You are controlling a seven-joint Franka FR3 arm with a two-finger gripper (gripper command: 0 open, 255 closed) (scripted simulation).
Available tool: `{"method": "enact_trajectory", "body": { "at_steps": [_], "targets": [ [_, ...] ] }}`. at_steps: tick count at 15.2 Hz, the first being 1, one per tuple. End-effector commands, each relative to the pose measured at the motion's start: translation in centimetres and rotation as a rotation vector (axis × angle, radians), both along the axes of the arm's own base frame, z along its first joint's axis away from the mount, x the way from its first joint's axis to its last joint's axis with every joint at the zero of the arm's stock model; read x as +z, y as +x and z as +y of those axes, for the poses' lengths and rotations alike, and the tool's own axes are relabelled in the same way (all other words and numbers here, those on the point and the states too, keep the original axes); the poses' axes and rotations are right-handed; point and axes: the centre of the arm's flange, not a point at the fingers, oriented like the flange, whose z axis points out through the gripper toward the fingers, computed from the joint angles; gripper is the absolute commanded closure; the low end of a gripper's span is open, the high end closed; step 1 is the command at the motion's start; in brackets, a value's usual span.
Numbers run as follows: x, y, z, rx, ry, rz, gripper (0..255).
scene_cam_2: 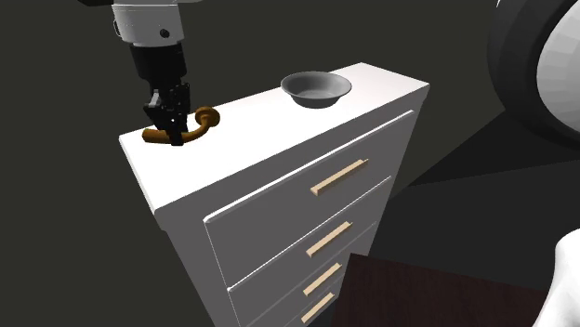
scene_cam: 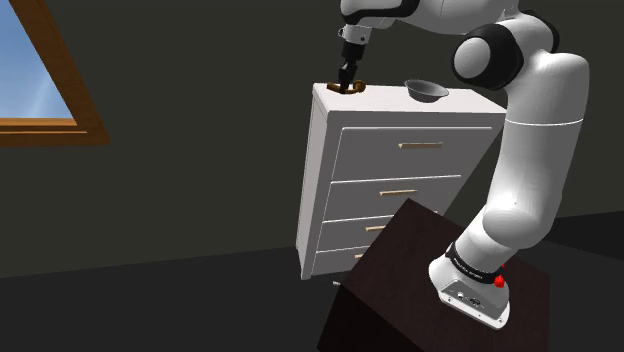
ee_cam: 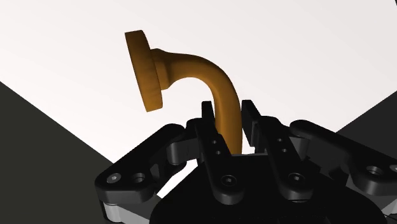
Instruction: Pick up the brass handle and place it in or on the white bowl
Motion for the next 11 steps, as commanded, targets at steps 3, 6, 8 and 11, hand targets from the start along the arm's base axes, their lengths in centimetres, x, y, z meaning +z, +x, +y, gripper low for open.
{"method": "enact_trajectory", "body": {
  "at_steps": [3,6,8,11],
  "targets": [
    [1.1,0.0,0.0,0.0,0.0,0.0,255],
    [2.6,0.0,0.0,0.0,0.0,0.0,255],
    [3.7,0.0,0.0,0.0,0.0,0.0,255],
    [5.3,0.0,0.0,0.0,0.0,0.0,255]
  ]
}}
